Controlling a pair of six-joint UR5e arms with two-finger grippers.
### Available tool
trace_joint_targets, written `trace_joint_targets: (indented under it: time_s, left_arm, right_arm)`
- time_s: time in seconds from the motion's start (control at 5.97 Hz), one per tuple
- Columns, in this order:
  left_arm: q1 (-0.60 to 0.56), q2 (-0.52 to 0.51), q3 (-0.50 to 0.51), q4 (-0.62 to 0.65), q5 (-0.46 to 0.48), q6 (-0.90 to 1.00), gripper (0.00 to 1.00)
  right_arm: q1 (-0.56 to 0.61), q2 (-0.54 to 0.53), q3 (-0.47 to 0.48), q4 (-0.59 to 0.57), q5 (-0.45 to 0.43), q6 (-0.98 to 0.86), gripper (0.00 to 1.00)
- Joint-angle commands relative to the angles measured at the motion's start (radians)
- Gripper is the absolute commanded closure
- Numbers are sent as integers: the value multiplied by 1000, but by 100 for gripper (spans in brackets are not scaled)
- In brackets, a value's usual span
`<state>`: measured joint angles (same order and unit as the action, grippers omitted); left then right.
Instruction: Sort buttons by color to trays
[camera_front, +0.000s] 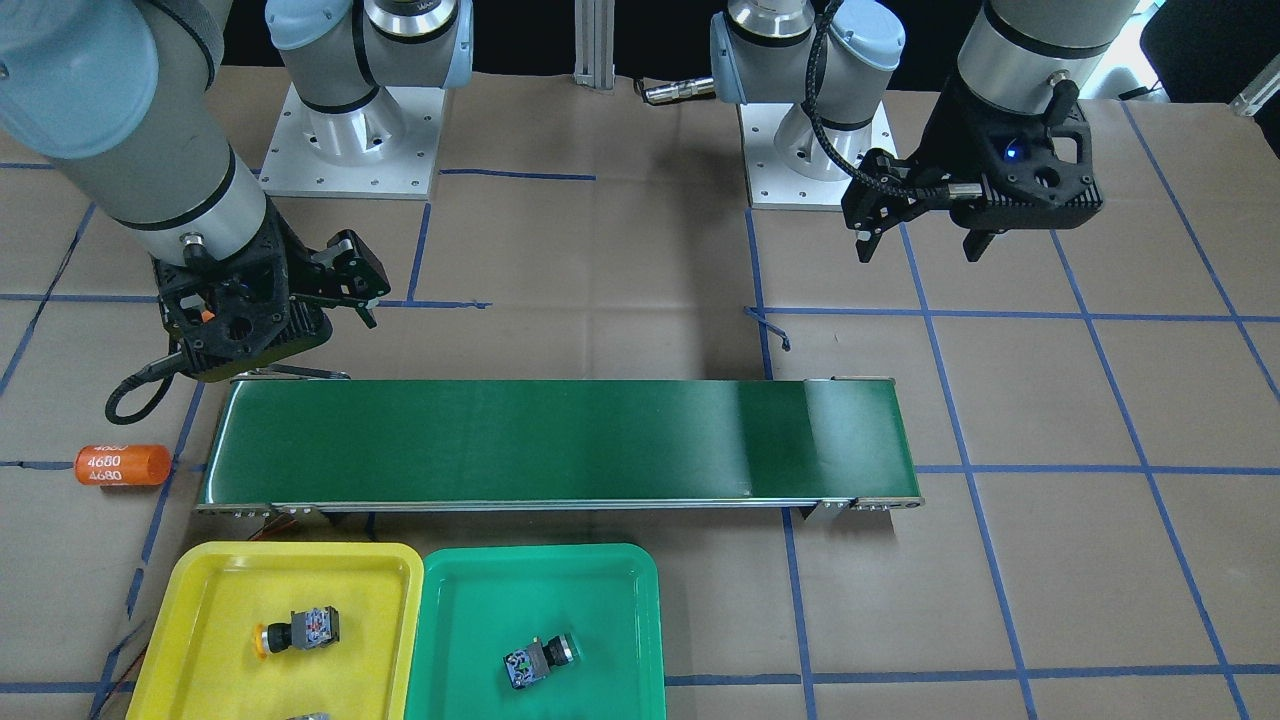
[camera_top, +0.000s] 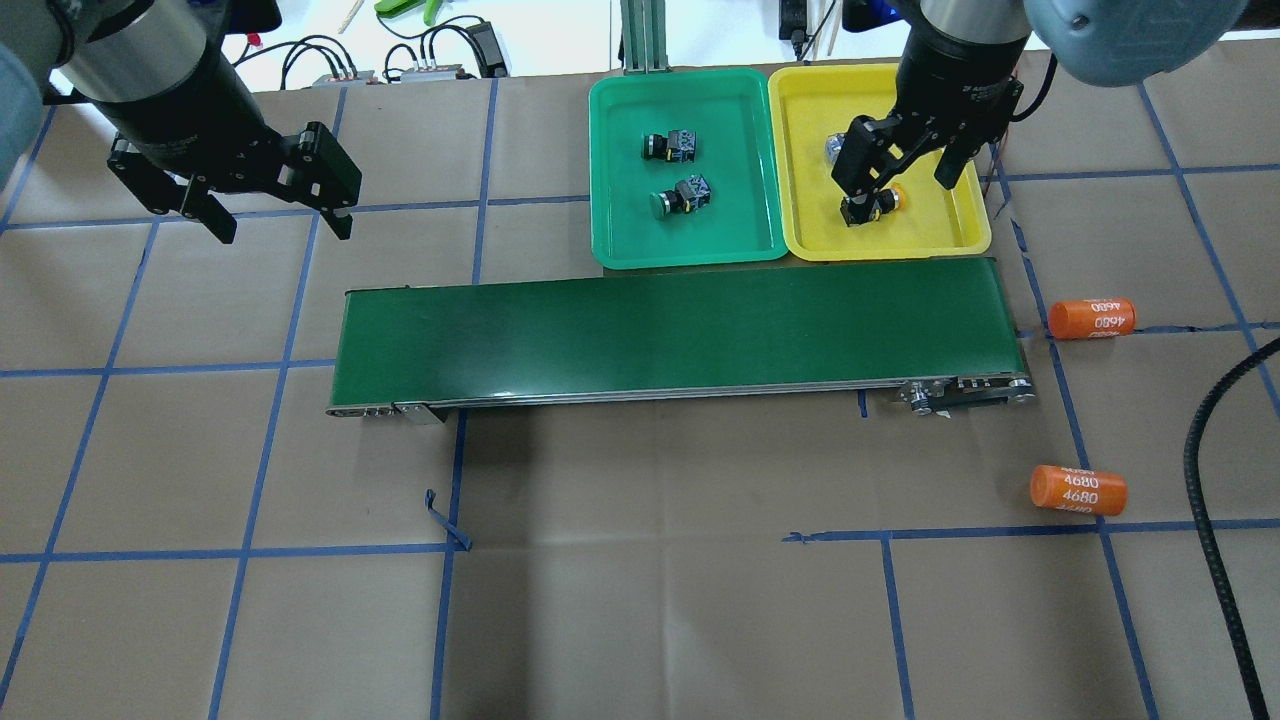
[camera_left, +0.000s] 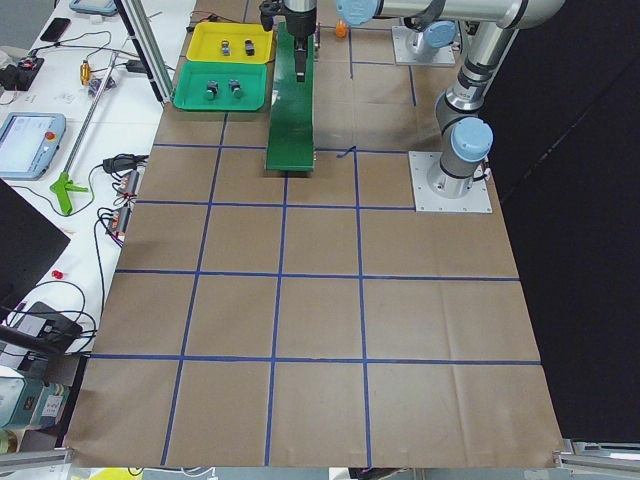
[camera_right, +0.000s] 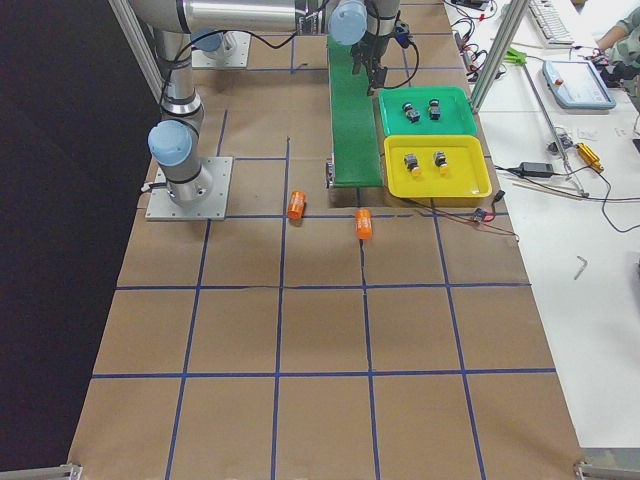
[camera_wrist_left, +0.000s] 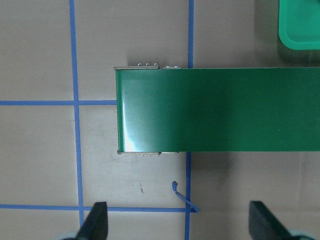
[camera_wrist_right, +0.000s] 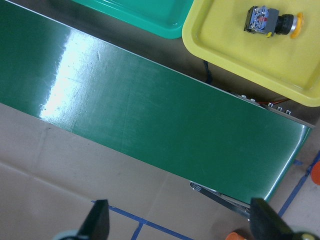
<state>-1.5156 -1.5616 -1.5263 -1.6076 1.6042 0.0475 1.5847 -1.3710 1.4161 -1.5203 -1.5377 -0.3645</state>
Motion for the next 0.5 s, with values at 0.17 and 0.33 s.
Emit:
trace_joint_targets:
  time_s: [0.17, 0.33]
  left_arm:
    - [2, 0, 0, 0, 0, 0, 1]
    - [2, 0, -2, 0, 0, 0, 1]
  right_arm:
    - [5, -115, 35, 22, -27, 340, 0]
    - [3, -207, 122, 54, -30, 352, 0]
